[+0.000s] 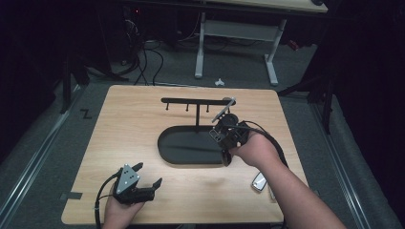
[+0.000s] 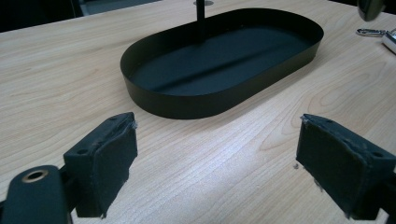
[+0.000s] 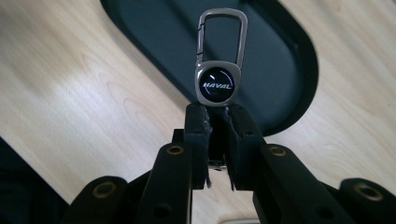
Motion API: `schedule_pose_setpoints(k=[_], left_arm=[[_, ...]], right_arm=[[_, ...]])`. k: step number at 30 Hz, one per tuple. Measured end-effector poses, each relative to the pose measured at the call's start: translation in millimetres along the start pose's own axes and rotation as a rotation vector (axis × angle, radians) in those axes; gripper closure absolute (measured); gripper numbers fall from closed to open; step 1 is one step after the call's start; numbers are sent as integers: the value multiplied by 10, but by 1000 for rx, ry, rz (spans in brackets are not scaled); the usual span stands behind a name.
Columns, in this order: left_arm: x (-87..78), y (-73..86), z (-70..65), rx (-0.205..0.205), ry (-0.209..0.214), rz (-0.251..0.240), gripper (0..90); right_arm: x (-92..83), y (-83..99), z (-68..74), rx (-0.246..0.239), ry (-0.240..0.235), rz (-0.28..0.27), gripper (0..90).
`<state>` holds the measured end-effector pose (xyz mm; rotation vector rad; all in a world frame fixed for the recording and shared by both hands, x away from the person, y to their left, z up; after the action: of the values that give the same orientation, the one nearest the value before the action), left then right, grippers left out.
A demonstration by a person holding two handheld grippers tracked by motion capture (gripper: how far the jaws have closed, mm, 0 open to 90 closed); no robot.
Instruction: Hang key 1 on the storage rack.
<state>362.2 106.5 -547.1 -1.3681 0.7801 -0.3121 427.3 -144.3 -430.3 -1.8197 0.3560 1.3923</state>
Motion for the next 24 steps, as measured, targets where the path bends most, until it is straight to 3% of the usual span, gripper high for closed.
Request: schedule_pose_setpoints(k=[10,24], left_arm=[[10,8,-1,9,0,4,129],[8,6,-1,10,1,3,129]], right_arm=[[-30,-226,-128,52,31,-11,805],[5,-480,-278,54,60,-38,805]])
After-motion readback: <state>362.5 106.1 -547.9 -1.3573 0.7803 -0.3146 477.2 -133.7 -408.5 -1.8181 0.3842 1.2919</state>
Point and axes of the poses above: each handheld gripper's, and its own axes: x roughly forward along the jaws, y roughly out of its underside, z roughly to its left, the point moved 9 cm from there along x, roughly forward along the jaws, and after that the axes turned 7 degrees about -z, right-handed, at the moved point
